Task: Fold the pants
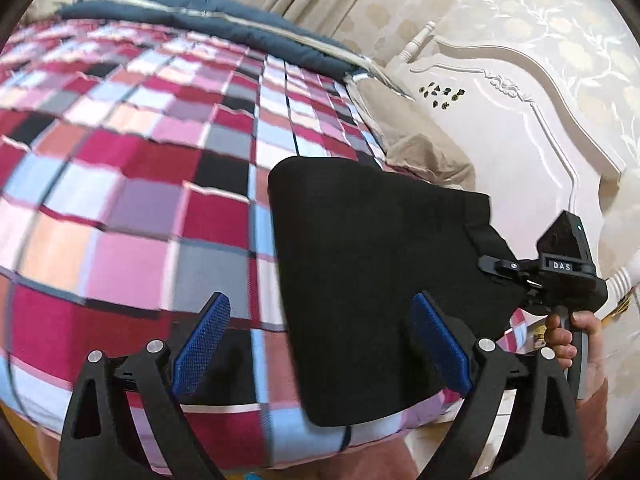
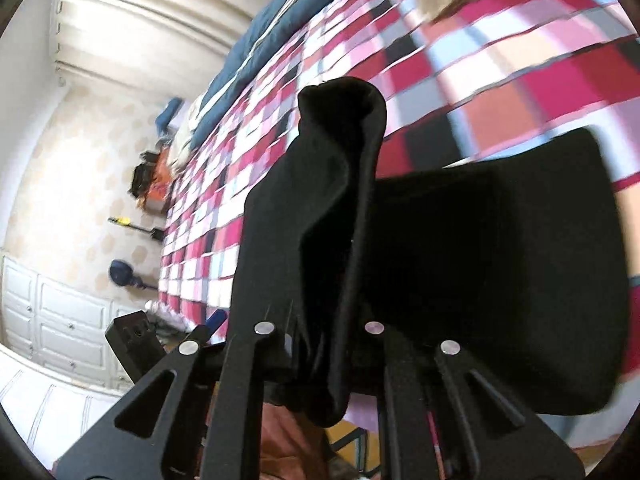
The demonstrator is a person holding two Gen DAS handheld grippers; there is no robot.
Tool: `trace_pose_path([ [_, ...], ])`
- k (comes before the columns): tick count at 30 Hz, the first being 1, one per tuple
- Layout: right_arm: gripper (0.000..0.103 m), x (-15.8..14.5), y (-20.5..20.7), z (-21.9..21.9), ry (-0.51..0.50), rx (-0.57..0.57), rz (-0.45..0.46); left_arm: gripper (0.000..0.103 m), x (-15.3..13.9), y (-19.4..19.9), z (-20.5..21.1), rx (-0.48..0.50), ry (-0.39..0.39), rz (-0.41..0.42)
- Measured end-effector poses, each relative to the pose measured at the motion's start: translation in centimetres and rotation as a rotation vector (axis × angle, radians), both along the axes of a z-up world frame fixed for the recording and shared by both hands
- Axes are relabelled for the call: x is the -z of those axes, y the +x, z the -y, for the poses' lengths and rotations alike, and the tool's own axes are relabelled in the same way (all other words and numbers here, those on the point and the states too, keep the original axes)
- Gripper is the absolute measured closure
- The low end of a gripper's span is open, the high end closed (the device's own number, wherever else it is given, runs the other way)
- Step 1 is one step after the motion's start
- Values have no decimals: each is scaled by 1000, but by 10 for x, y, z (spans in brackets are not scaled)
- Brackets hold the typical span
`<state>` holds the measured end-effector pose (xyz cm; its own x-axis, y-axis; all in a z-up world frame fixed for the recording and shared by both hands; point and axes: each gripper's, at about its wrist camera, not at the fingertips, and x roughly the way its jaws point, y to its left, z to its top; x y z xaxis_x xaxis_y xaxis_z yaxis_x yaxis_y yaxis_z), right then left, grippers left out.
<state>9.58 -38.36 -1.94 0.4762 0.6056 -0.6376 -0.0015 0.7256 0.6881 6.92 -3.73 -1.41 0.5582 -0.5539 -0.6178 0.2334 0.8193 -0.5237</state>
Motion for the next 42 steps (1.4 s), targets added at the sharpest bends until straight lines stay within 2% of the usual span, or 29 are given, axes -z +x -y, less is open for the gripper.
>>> trace_pose_path([
  [8,92,20,-16,67,-7,85,-36,12,19,12,40,73,-42,-71],
  [14,92,52,-21,88,77,101,-52,12,31,19,48,69,-61,-118],
  [17,92,60,-21,92,125,95,-39,12,36,20,50,64,-38,-131],
  [24,88,60,-25,95,135,69,-21,12,36,17,56,71,22,-113],
  [27,70,59,-32,103,169,101,-23,12,32,15,57,82,52,-108],
  [29,42,55,-38,106,209,109,-6,12,30,15,58,84,73,-101],
  [31,29,47,-47,108,208,125,38,12,29,14,59,84,93,-100],
  [34,24,36,-57,108,153,149,63,12,28,14,59,84,100,-102],
  [42,24,46,-56,115,189,185,54,12,29,15,59,80,90,-112],
])
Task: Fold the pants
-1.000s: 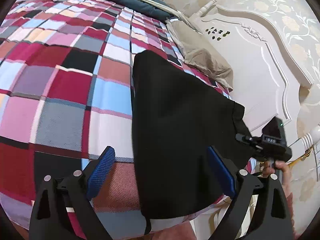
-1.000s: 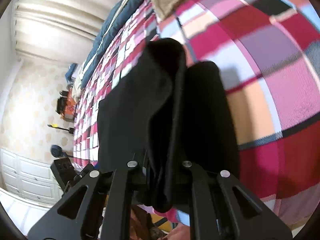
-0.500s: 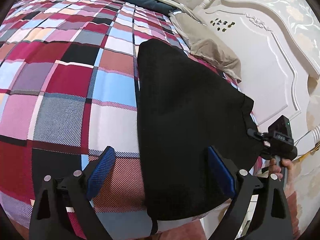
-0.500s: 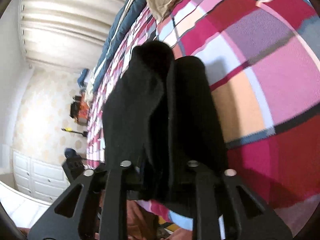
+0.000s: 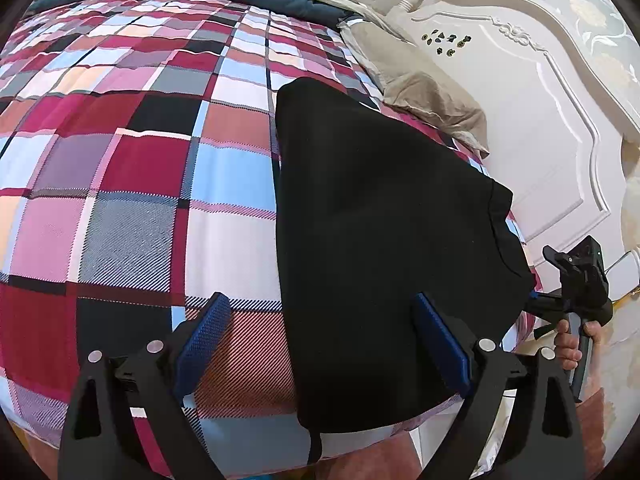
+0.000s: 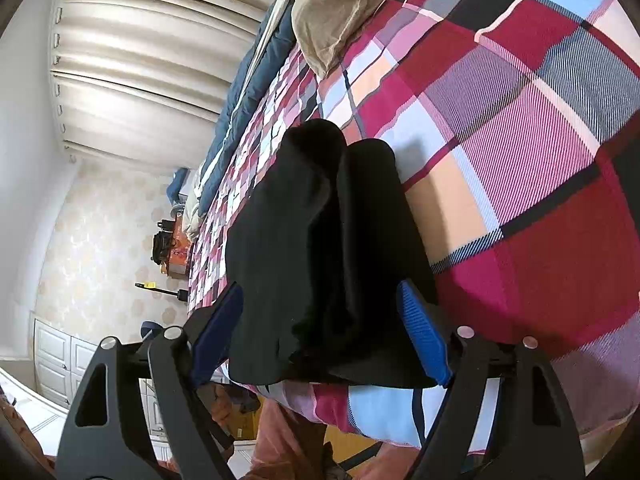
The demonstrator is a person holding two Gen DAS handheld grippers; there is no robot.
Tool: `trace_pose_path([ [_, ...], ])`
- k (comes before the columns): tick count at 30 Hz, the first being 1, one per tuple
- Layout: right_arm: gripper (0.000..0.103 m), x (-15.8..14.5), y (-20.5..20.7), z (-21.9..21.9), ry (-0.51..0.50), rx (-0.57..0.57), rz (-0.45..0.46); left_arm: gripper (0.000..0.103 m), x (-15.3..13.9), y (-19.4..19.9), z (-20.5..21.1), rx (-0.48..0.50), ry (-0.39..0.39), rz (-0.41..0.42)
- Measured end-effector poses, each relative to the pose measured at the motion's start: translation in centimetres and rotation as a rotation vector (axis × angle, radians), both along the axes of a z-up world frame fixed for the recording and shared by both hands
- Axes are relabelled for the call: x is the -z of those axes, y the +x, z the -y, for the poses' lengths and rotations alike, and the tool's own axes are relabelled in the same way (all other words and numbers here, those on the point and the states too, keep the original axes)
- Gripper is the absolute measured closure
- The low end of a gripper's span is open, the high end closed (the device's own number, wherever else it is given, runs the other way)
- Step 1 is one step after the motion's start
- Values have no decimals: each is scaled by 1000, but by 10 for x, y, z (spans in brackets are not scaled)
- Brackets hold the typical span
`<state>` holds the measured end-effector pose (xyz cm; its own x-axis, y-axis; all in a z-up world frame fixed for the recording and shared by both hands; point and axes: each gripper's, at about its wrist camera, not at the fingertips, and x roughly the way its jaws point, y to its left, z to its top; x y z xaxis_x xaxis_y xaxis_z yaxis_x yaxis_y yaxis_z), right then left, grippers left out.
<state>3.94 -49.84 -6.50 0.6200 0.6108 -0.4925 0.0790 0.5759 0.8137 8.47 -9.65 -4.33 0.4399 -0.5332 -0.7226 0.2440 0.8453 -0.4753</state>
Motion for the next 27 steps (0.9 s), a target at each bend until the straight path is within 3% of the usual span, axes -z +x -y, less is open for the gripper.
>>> trace_pose_path([
  [7,22,-5,-6,8,-45,55,17,12,9,5,2,-4,-51,-40],
  [10,20,3,-5,11,-95,81,-29,12,11,8,3,-5,-52,-39],
  [12,20,15,0,8,-104,62,-68,12,11,8,4,-5,-49,-34],
  [18,20,20,10,-12,-108,-15,-29,12,13,11,-4,-20,-99,-42],
  [22,31,21,13,-24,-172,-59,-27,12,20,12,-21,-36,-172,-76],
  [27,43,26,11,-21,-151,-61,-20,12,20,17,-11,-38,-175,-60],
])
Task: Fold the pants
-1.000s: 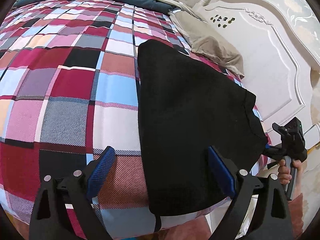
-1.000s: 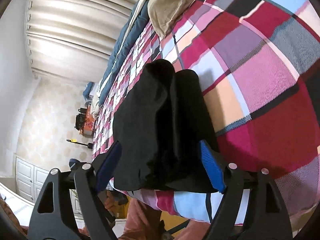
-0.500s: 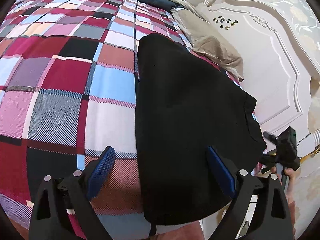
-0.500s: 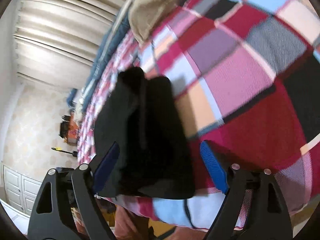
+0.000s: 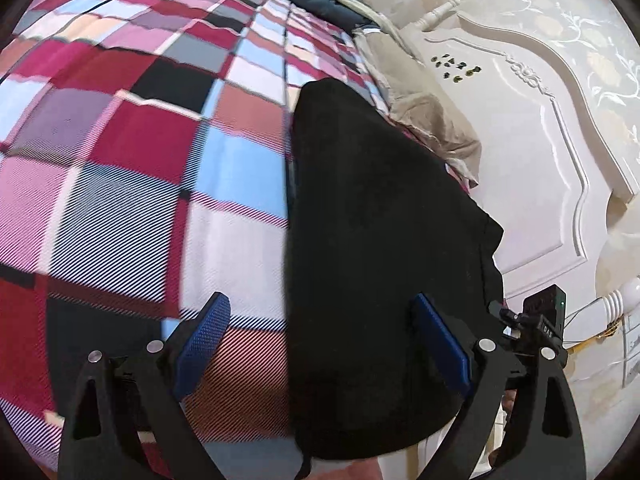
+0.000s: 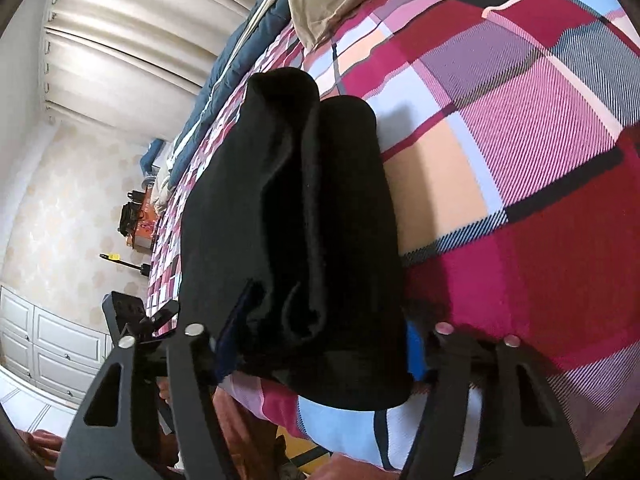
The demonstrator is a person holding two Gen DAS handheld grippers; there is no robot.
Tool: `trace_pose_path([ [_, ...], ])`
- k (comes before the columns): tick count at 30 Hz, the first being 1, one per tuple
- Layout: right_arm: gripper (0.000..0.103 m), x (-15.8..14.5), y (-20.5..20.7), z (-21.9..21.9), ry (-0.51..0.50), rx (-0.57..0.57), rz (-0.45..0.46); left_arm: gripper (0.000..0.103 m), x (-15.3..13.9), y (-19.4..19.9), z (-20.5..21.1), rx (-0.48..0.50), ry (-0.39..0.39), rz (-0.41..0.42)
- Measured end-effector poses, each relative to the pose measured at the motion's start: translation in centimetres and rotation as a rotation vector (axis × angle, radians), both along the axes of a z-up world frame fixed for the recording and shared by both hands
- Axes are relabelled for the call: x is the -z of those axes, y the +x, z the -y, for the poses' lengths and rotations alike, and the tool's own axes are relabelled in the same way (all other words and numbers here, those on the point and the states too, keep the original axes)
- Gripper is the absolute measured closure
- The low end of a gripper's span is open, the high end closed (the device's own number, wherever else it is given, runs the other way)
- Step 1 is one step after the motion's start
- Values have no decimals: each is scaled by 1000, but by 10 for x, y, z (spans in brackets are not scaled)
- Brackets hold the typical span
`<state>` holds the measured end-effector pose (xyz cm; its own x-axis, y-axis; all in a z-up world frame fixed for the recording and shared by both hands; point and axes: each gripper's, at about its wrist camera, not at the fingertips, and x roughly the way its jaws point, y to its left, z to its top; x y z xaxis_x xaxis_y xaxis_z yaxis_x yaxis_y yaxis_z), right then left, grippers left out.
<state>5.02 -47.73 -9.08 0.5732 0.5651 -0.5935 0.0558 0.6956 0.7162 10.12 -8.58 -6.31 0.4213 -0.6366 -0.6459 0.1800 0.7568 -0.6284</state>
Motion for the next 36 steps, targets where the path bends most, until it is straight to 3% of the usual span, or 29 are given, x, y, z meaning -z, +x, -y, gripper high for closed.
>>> trace_pose_path([
  [7,43,2,-2,3,6,-11,10,9,3,13,8,8,-76,-3],
  [8,43,2,-2,3,7,-12,12,9,4,14,9,41,-115,-32],
  [10,43,3,-2,3,10,-13,14,9,12,16,13,131,-272,-153],
  [11,43,3,-1,4,12,-13,16,9,14,15,13,123,-280,-175],
  [15,46,3,-1,2,6,-17,29,10,16,19,17,151,-254,-169],
  [16,49,4,-2,2,6,-15,30,27,16,19,18,145,-237,-166],
  [18,53,5,-3,2,13,-15,30,52,15,19,23,163,-128,-133],
  [22,59,4,-3,-4,16,-19,32,64,14,19,20,159,-128,-123],
  [27,62,-4,-1,-19,2,-22,45,72,-7,9,20,152,-14,-15],
  [36,63,-5,26,-102,31,-170,67,73,-3,-5,-70,31,-48,-42],
])
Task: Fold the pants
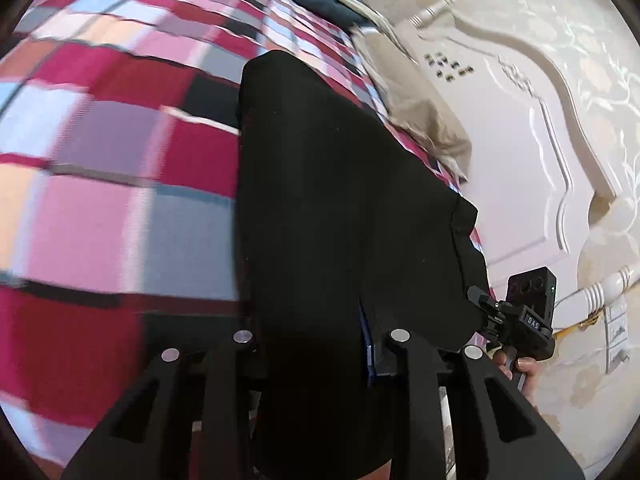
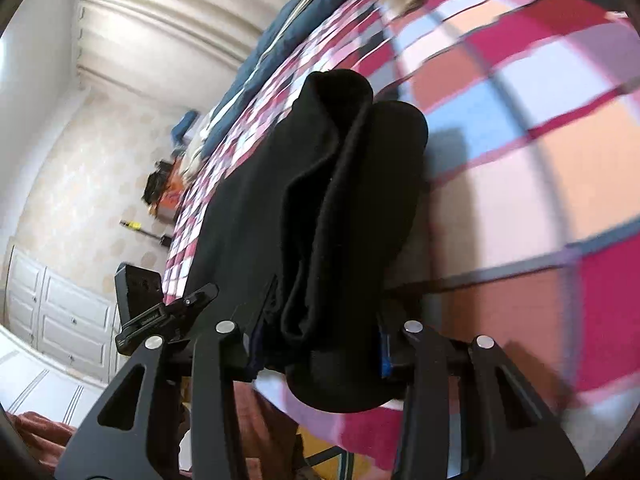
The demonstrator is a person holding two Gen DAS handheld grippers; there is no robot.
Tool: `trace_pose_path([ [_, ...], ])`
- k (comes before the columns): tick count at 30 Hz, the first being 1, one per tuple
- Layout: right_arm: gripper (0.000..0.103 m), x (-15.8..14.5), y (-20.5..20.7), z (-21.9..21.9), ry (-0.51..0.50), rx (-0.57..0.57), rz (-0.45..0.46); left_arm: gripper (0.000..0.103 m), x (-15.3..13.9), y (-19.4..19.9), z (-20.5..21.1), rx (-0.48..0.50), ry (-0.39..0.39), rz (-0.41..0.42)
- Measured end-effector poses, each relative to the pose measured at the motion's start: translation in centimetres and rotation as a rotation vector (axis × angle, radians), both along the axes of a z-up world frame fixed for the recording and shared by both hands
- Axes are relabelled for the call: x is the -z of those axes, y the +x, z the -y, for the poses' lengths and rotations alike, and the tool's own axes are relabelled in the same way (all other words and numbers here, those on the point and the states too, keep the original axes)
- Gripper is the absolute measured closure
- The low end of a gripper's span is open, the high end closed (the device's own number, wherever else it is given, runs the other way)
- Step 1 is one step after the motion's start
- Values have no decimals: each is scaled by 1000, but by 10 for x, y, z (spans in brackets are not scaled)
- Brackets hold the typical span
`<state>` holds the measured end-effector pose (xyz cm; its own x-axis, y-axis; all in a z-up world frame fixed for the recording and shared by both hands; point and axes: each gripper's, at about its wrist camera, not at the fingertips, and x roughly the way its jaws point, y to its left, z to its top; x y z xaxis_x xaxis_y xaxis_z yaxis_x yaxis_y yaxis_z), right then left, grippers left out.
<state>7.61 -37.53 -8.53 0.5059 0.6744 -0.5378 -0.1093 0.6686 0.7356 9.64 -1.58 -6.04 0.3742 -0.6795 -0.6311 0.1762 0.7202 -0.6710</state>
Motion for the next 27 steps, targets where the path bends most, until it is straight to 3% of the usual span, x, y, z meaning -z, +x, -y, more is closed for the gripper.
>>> trace_pose_path([
  [7,63,13,13,-43,59,-68,-6,73,2,-12,-55,-74,-5,-8],
  [14,63,21,9,-39,77,-50,-24,71,3,-14,-55,-55,-14,6],
  [17,60,24,8,-35,97,-41,-31,55,5,-16,-60,-59,-19,18],
  [19,55,24,8,-34,108,-29,-34,28,3,-17,-62,-99,9,23],
  [22,42,21,3,-29,135,-23,-29,19,-4,-26,-66,-117,13,41],
  [27,23,5,-3,-15,108,7,-5,17,-21,-36,-77,-100,53,85],
])
